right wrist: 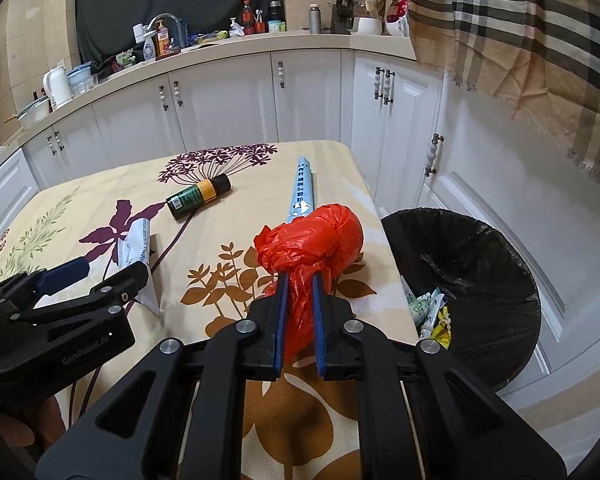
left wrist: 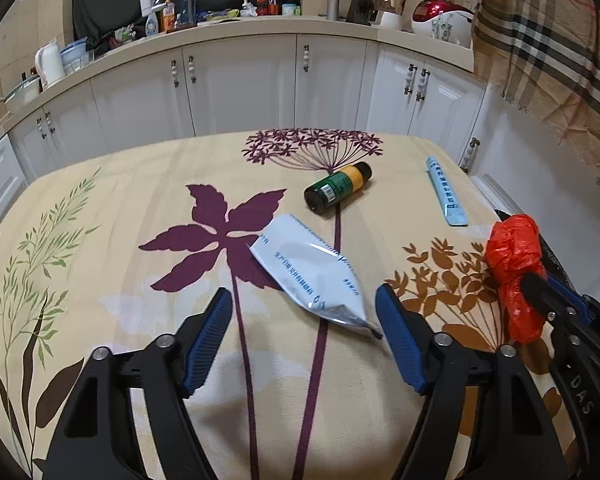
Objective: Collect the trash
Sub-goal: 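Reach the left tool to the white milk-powder packet and grasp it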
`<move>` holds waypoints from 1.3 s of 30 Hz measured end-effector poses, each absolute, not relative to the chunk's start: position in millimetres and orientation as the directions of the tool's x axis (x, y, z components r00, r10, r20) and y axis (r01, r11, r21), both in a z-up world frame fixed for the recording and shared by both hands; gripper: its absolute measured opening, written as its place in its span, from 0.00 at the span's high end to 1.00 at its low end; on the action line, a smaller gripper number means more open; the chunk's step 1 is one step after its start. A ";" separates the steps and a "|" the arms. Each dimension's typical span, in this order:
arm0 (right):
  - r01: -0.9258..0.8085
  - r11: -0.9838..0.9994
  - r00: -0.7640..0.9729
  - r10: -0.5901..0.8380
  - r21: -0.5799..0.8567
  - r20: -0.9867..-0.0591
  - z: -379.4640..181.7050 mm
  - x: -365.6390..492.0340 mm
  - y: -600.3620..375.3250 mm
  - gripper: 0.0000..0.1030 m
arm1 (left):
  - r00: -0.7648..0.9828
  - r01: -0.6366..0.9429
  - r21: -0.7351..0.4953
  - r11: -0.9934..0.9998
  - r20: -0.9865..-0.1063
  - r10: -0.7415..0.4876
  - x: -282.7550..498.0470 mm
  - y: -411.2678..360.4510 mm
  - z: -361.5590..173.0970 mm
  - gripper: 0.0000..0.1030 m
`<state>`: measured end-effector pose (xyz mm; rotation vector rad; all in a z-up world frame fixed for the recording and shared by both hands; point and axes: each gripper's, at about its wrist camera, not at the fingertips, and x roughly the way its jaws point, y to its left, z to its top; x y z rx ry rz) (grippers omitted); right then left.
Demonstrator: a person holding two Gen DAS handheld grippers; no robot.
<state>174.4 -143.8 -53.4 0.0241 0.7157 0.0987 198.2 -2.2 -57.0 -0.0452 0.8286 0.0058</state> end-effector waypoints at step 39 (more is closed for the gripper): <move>-0.120 0.992 0.735 0.117 0.041 -0.668 -56.1 175.2 -123.8 0.89 | 0.639 0.045 -0.107 0.993 -0.761 -0.111 201.4 29.7 -61.5 0.78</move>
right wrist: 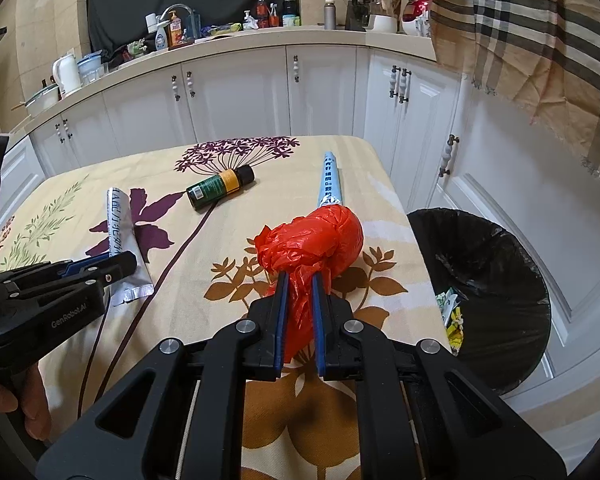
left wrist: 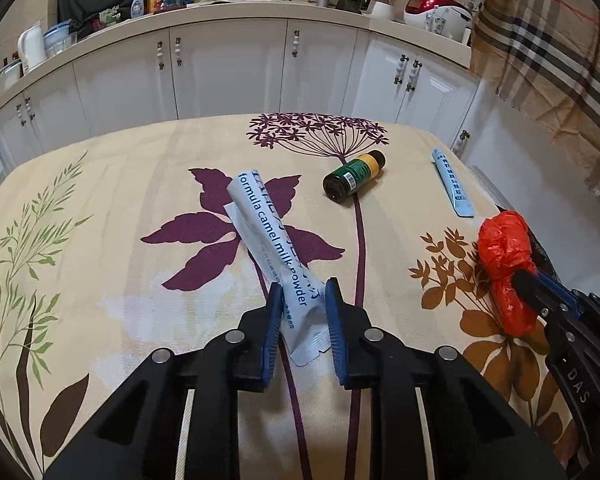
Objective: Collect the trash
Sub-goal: 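Reach the left tool to the white milk-powder packet and grasp it, then carry the red bag and milk-powder packet over the bin and open both tools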
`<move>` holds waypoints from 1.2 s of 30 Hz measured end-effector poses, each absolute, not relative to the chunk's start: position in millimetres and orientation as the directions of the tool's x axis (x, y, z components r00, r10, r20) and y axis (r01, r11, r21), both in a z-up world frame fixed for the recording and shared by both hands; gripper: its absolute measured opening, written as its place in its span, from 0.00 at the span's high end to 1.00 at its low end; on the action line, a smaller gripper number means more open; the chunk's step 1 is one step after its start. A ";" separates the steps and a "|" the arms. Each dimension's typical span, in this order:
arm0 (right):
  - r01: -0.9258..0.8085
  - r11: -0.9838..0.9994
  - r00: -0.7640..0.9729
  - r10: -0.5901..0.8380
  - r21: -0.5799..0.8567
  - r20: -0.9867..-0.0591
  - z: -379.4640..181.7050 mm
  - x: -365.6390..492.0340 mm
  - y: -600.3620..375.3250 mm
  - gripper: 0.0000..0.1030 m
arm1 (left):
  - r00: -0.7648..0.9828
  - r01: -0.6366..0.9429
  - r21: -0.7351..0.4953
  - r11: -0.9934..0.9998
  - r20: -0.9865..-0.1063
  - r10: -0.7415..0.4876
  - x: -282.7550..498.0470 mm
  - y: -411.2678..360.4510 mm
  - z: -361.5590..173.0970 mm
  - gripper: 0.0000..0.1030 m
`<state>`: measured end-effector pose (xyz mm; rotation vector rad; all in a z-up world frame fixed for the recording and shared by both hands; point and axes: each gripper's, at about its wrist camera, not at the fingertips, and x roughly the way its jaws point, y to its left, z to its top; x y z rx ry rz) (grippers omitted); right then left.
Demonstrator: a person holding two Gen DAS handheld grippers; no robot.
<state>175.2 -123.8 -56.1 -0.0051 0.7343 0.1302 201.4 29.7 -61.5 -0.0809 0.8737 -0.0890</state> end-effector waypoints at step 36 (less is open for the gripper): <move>0.063 0.998 0.803 -0.053 -0.005 -0.594 -29.5 157.3 -208.5 0.90 | 0.750 0.263 -0.041 0.964 -0.619 -0.231 181.1 -61.6 -8.3 0.79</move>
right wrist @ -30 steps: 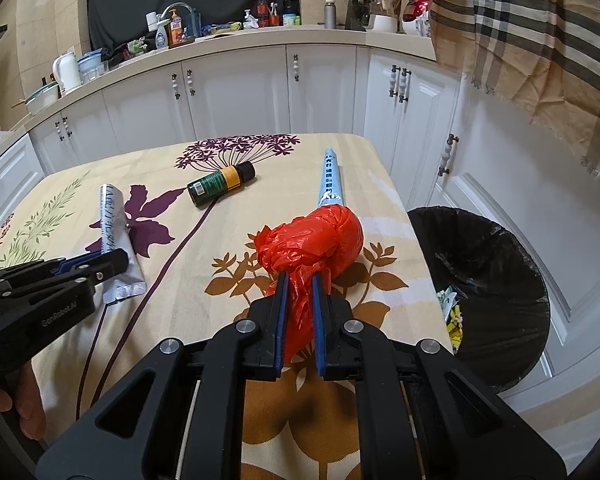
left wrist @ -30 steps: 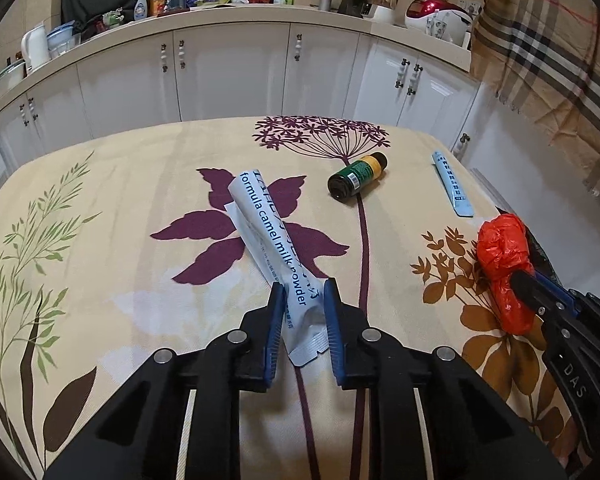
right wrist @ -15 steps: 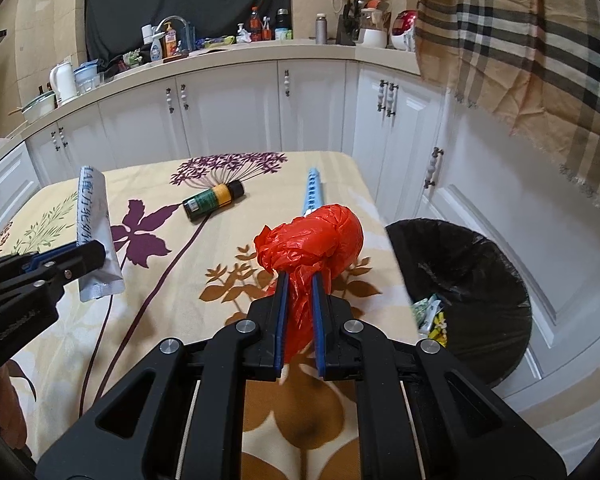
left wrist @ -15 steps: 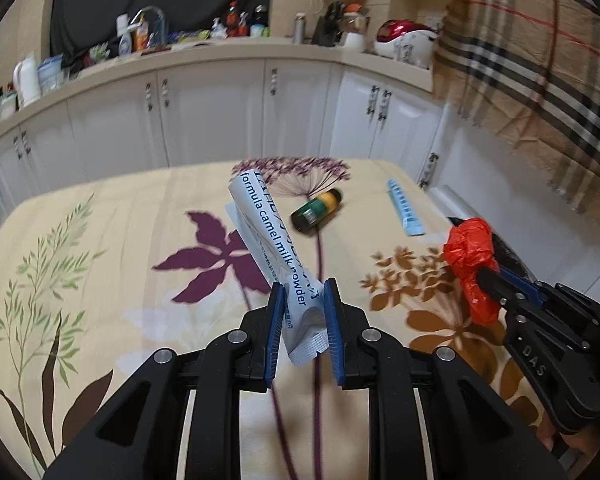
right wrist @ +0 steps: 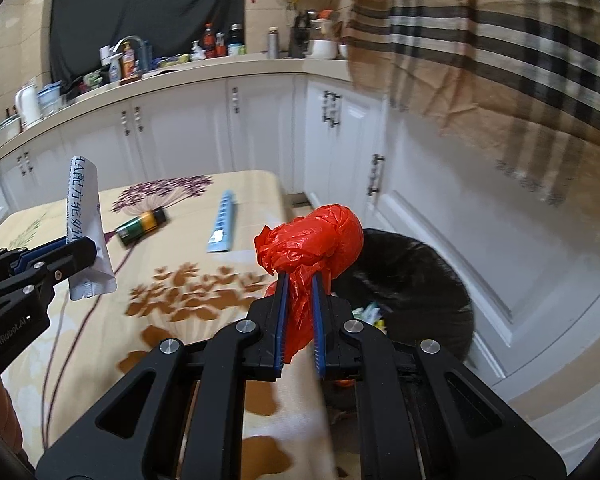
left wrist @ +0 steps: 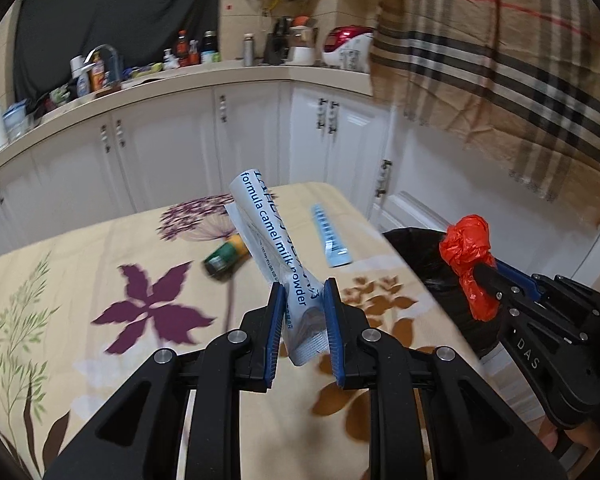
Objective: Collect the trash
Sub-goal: 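Carry the red bag and milk-powder packet over the bin and open both tools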
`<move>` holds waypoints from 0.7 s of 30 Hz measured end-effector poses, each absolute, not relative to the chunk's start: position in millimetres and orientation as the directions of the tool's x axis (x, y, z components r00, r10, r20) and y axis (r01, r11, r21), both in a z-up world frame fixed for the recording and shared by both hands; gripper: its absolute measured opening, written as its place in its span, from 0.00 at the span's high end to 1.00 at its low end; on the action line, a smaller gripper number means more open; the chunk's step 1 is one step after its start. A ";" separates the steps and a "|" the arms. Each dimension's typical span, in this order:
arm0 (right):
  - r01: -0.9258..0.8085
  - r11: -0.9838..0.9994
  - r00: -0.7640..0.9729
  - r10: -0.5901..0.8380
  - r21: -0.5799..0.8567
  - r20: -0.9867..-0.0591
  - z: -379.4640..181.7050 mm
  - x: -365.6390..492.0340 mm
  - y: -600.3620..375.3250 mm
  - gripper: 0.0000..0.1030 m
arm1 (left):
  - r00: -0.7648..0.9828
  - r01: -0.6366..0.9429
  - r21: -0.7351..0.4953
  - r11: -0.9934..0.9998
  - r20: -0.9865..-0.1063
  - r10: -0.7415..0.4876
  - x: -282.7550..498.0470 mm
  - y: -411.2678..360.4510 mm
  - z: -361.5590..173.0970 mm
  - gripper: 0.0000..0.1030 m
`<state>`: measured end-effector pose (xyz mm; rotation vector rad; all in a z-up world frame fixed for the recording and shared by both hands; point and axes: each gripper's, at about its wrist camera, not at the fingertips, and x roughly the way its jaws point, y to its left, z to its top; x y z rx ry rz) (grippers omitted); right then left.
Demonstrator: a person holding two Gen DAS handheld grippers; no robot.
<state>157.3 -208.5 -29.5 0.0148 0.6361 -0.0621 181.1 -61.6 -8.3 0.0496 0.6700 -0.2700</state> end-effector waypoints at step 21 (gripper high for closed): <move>0.219 0.975 0.786 -0.166 0.018 -0.596 -48.3 188.8 -306.7 0.89 | 0.713 0.428 0.069 0.901 -0.638 -0.290 234.6 -188.5 -26.7 0.79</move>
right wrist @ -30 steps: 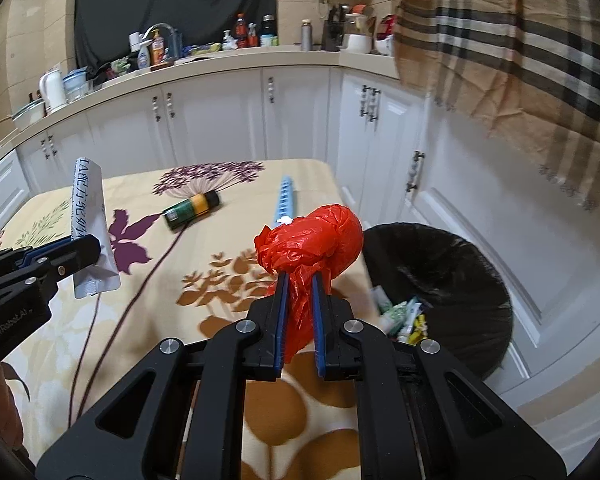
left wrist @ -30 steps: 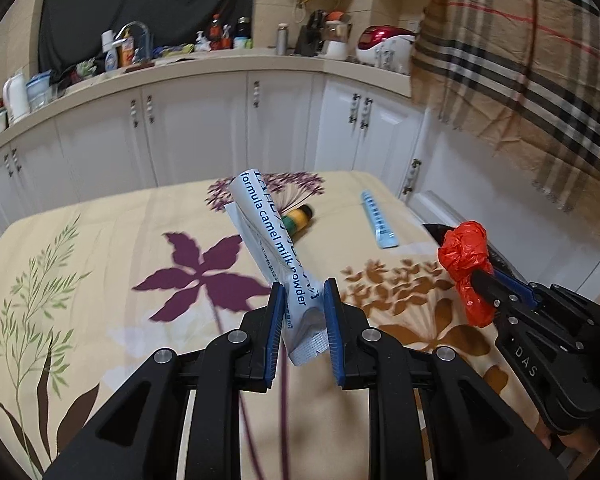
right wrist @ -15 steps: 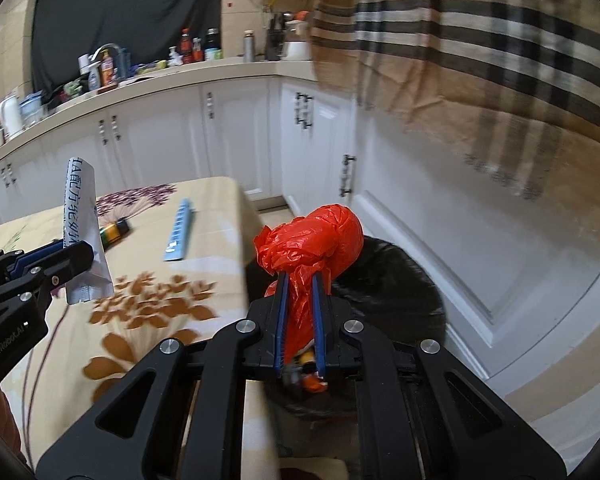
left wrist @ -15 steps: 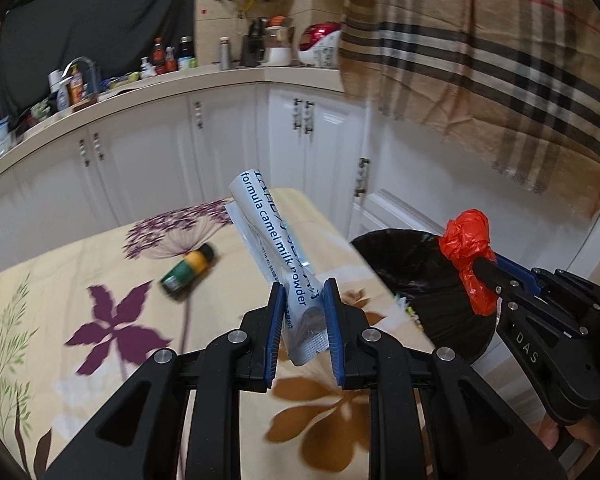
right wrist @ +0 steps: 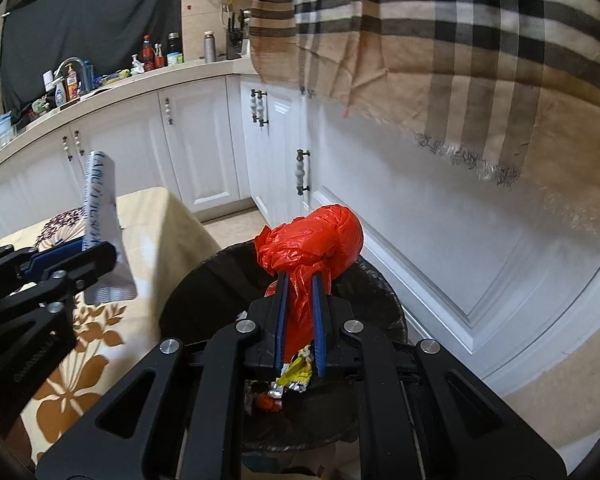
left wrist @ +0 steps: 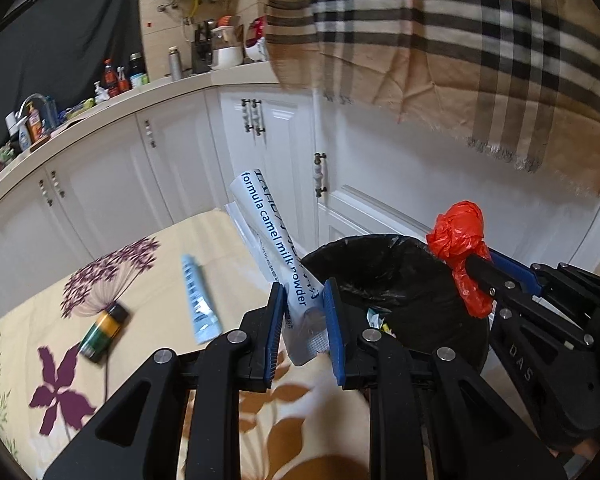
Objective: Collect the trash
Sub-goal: 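Carry the red bag and milk-powder packet over the bin and open both tools, then return to the table and grasp the blue-and-white tube with the right tool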
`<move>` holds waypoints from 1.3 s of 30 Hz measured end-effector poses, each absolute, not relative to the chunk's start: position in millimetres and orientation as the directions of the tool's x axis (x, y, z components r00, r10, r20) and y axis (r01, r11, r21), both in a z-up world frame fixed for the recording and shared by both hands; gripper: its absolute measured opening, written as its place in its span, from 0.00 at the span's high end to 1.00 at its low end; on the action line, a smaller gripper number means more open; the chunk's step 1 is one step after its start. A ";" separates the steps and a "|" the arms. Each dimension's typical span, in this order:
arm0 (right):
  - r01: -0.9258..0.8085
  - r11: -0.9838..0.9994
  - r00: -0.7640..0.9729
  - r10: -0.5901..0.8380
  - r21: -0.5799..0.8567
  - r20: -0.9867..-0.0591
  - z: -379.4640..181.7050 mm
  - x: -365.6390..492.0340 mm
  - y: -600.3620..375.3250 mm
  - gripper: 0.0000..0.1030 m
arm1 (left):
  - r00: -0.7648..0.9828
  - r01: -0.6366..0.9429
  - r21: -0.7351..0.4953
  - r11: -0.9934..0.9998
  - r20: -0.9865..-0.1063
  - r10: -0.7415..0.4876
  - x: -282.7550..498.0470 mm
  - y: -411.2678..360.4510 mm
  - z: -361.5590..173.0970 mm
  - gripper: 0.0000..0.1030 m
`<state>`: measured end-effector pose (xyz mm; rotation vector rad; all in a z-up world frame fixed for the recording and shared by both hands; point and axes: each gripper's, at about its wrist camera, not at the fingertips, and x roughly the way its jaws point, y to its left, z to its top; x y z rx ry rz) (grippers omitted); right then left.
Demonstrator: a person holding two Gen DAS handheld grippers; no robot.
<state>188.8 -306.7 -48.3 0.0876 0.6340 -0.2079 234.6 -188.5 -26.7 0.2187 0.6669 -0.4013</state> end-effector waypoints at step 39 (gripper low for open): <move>0.244 0.969 0.777 -0.171 0.041 -0.606 -53.7 186.8 -292.5 0.43 | 0.710 0.342 0.037 0.939 -0.665 -0.232 233.5 -154.2 -30.5 0.31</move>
